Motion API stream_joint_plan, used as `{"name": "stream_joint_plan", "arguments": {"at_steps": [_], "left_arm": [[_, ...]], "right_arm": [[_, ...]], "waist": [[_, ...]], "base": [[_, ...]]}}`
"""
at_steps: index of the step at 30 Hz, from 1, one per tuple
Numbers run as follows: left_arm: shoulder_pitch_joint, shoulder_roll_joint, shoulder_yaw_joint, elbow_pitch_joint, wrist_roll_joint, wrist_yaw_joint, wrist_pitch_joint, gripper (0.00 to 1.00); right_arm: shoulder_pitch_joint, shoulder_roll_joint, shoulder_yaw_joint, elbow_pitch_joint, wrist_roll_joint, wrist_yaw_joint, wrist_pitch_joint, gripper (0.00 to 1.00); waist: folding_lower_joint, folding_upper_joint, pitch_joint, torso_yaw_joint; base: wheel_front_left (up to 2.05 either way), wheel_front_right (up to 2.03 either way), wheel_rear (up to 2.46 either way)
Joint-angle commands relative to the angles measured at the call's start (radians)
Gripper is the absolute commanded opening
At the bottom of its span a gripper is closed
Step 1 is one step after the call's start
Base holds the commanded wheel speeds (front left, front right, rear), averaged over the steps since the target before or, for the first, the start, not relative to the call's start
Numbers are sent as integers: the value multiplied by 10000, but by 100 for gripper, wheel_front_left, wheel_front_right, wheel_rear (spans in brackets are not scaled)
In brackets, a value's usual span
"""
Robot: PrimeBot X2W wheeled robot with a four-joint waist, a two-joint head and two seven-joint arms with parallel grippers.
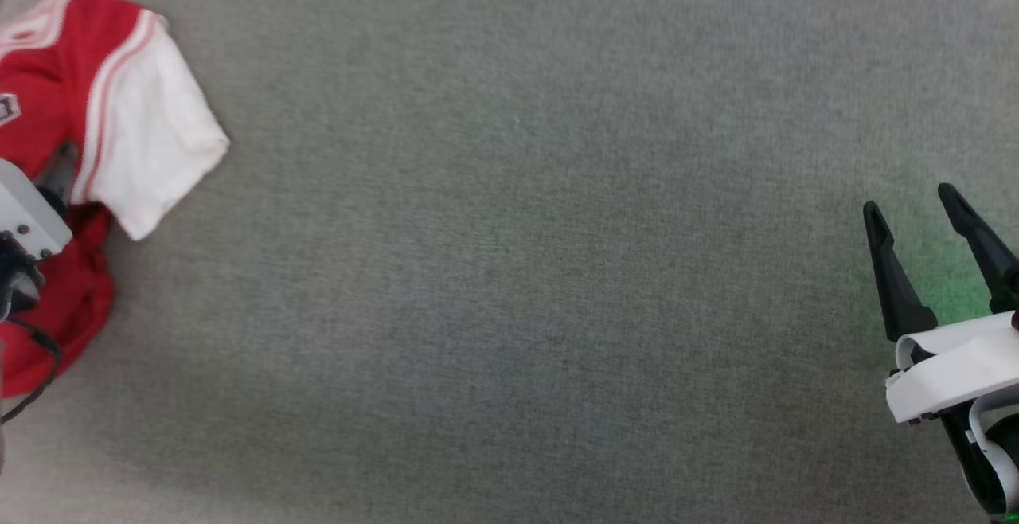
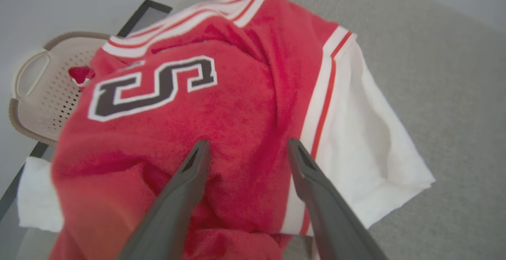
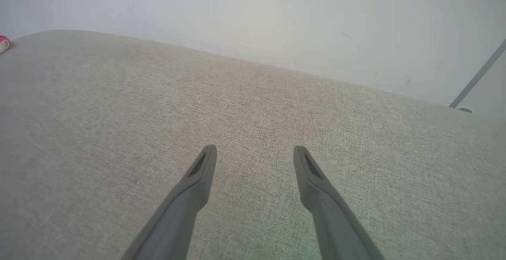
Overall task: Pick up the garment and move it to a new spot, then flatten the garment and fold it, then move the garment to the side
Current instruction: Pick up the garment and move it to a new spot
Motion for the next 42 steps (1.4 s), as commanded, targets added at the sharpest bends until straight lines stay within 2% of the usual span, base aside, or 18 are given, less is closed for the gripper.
{"name": "stream_joint_plan", "arguments": {"at_steps": [1,7,11,12,13,14,23,35,39,42], "left_arm": [[-252,34,-106,418,1,-19,151,100],[-693,-382,-820,1673,-56,-27,708,100],[-872,-612,-1037,2234,-254,-28,697,100],[-920,-634,-1054,2337,-289,-28,623,69],[-974,-603,-1089,2439,-291,-26,518,17],[-1046,-524,-1122,2509,-284,-26,390,0],[-1703,299,-1345,2262,-465,-19,-867,0],[-2246,1400,-2354,795,-248,-21,-3278,0],[-2361,1749,-2684,135,-156,-21,-3500,0],[-2313,1965,-2854,-430,-209,-21,-3258,0]], "right_arm": [[-53,-1,-50,-149,-63,-14,36,100],[-117,-5,-133,-439,-141,-14,215,100],[-158,-1,-144,-529,-149,-14,326,100],[-165,-10,-160,-537,-142,-14,336,100],[-171,-1,-159,-546,-146,-14,369,100],[-168,23,-169,-546,-157,-14,374,100],[-93,149,-97,-264,15,-14,197,100],[222,589,89,689,332,-14,-489,100],[312,754,155,979,395,-14,-714,100],[371,875,192,1138,447,-14,-834,100]], "waist": [[0,-1,707,-364],[0,-1,924,-340],[0,-1,926,-287],[0,-1,907,-263],[0,-1,884,-245],[0,-1,844,-217],[0,-1,219,22],[0,-1,-1438,298],[0,-1,-1997,286],[0,-1,-2331,229]], "base": [[0,0,0],[0,0,0],[0,0,0],[0,0,0],[0,0,0],[0,0,0],[0,0,0],[0,0,0],[0,0,0],[0,0,0]]}}
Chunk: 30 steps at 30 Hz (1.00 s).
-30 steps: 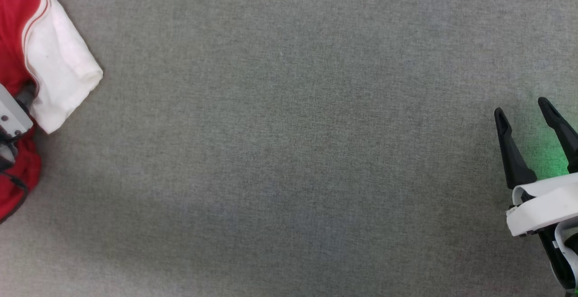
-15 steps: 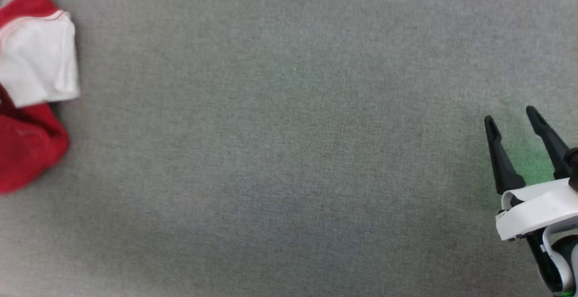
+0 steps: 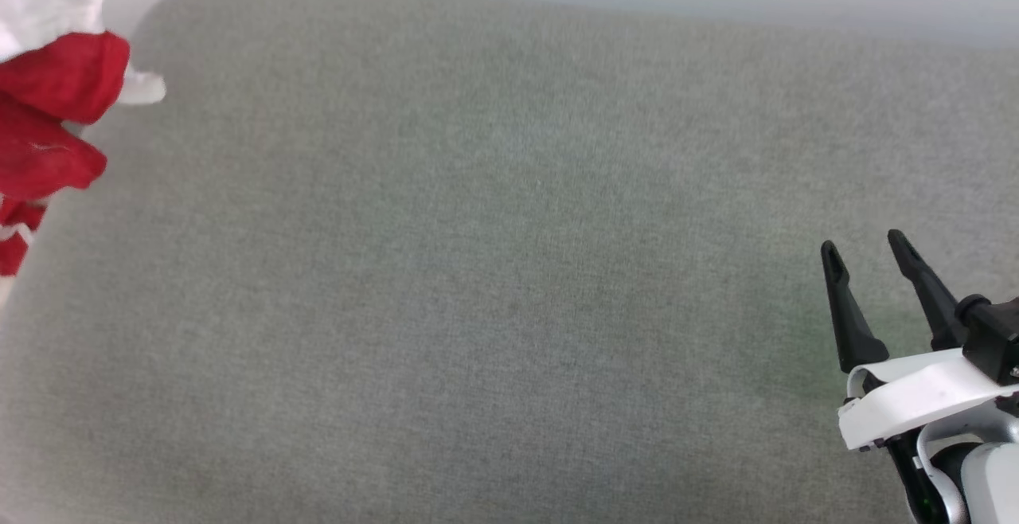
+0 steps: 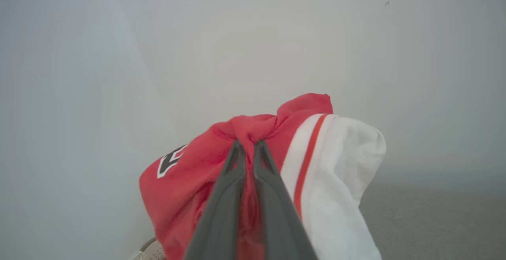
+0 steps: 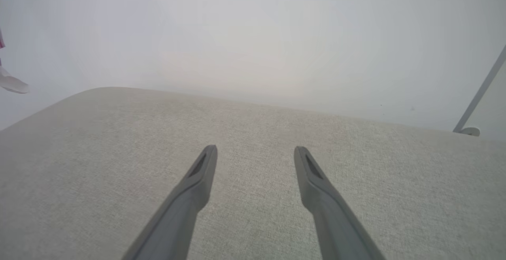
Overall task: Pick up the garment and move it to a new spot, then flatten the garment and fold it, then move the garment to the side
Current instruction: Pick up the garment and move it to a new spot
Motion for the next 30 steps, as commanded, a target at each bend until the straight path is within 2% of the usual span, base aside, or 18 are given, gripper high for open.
{"name": "stream_joint_plan", "arguments": {"at_steps": [1,4,8,18,25,30], "left_arm": [[28,122,-2,-185,3,-18,45,0],[216,272,-94,-967,28,180,448,0],[627,474,-125,-2405,-19,681,1130,0],[2453,1040,-181,-6939,-427,2405,3240,0],[3123,768,-638,-9295,-413,3369,4224,0],[3205,378,-1224,-10091,-211,3645,4742,0]], "right_arm": [[140,54,29,36,15,-14,-75,100],[154,120,65,202,93,-14,-182,100],[177,180,-1,385,185,-14,-341,100],[186,273,-569,580,223,-14,-672,100],[248,468,-906,647,94,-14,-835,100],[340,611,-1133,767,35,-14,-963,100]], "waist": [[0,0,-539,-37],[0,0,-812,-164],[0,0,-1090,-407],[0,0,-1179,-1408],[0,0,-1062,-2357],[0,0,-1026,-2950]], "base": [[0,0,0],[0,0,0],[0,0,0],[0,0,0],[0,0,0],[0,0,0]]}}
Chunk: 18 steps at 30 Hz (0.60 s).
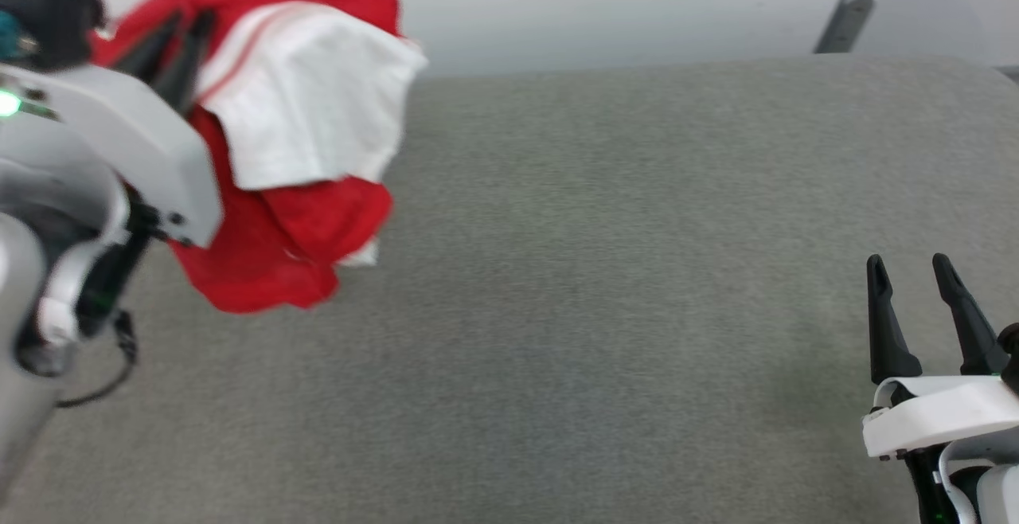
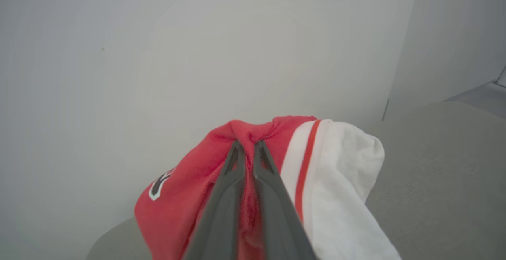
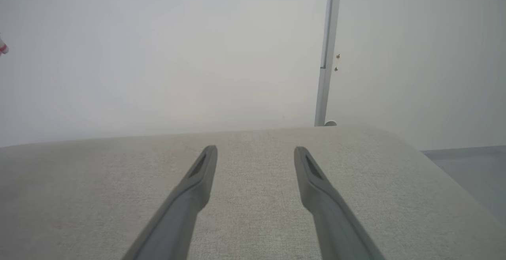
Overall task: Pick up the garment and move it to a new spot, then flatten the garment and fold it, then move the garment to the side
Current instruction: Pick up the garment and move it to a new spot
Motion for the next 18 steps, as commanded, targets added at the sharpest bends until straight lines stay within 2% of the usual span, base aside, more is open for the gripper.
{"name": "stream_joint_plan", "arguments": {"at_steps": [1,6,12,18], "left_arm": [[142,-164,-153,-94,66,86,80,0],[396,-814,-849,-198,151,308,420,0],[1010,-1662,-1687,325,3,446,658,0],[1588,-2347,-2418,1559,-296,111,779,0]], "right_arm": [[108,84,-58,39,-46,-14,-67,100],[160,245,-54,237,7,-14,-231,100],[188,422,58,550,97,-14,-442,100],[22,532,280,915,169,-14,-577,100]], "waist": [[-1,0,72,-557],[-1,0,173,-969],[-1,0,273,-1201],[-1,0,307,-1292]], "base": [[0,0,0],[0,0,0],[0,0,0],[0,0,0]]}}
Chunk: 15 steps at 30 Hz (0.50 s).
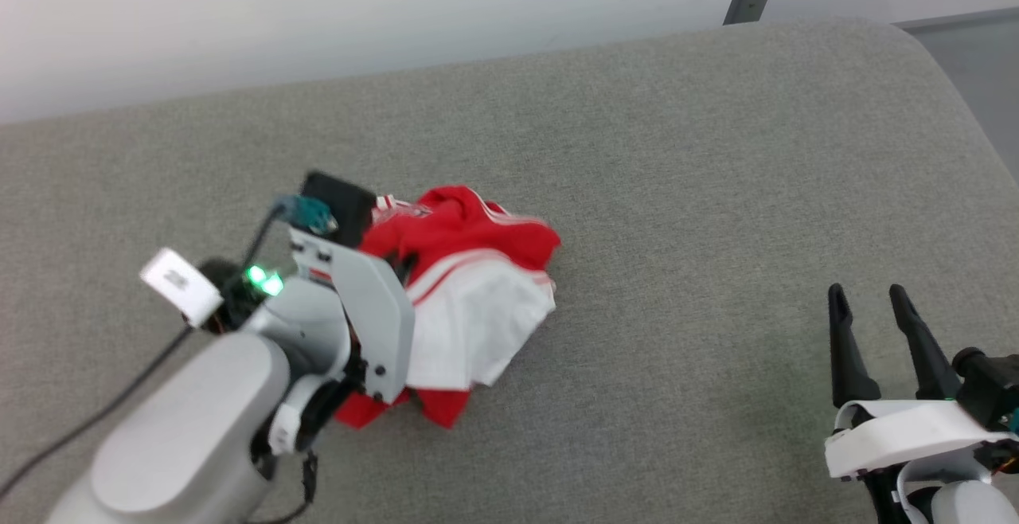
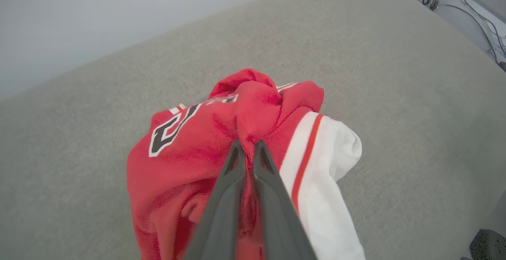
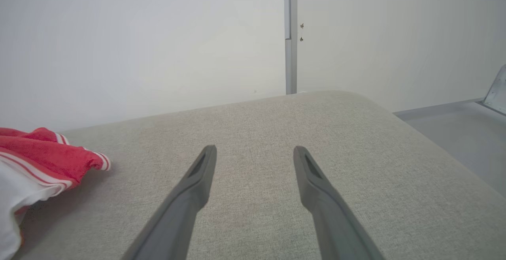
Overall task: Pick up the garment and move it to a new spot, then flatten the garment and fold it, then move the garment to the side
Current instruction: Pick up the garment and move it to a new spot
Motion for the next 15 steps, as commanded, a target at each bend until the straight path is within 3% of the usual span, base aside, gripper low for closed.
{"name": "stream_joint_plan", "arguments": {"at_steps": [1,15], "left_arm": [[207,-136,-119,310,-97,-95,13,0],[357,-1148,-1047,3324,-212,-971,-82,0]], "right_arm": [[-112,23,76,79,80,-14,-76,100],[-557,-130,627,643,251,-14,-245,100]], "waist": [[0,0,9,-16],[0,0,30,-96]], "base": [[0,0,0],[0,0,0]]}}
